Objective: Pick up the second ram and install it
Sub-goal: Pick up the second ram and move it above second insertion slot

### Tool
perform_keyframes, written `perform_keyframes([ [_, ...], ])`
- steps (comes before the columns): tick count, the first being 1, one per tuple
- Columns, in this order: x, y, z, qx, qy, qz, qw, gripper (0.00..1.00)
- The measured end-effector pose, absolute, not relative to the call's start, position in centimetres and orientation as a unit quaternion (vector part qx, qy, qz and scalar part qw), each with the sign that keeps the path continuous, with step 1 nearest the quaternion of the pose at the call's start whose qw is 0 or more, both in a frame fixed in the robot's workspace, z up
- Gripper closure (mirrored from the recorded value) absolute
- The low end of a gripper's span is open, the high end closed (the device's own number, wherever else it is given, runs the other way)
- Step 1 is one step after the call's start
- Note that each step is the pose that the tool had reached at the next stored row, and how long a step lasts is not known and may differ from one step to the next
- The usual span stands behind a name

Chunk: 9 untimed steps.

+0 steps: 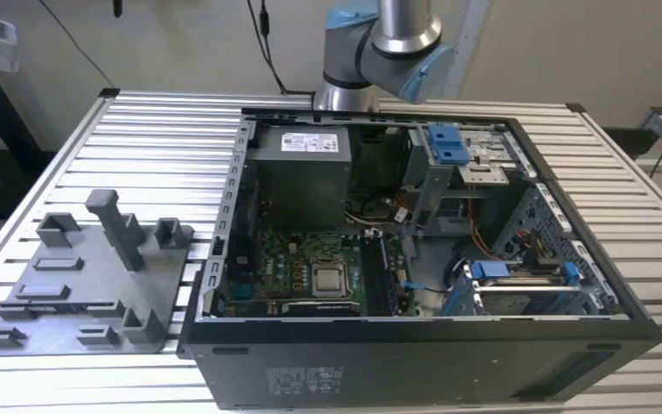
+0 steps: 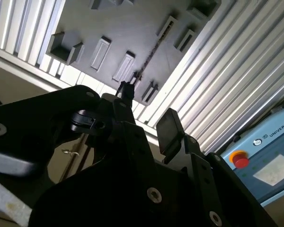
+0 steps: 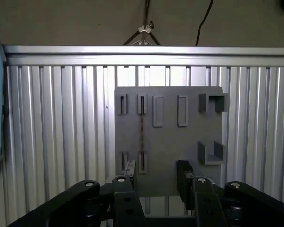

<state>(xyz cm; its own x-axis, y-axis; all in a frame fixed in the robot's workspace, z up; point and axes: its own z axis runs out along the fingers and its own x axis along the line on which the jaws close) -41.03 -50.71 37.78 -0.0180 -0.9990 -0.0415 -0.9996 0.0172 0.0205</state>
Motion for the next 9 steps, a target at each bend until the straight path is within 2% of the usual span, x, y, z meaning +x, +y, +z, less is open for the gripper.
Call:
perform_keyframes([
  [9, -41.03, -50.71, 37.2, -0.701, 0.713, 0.022, 0.007, 0.52],
])
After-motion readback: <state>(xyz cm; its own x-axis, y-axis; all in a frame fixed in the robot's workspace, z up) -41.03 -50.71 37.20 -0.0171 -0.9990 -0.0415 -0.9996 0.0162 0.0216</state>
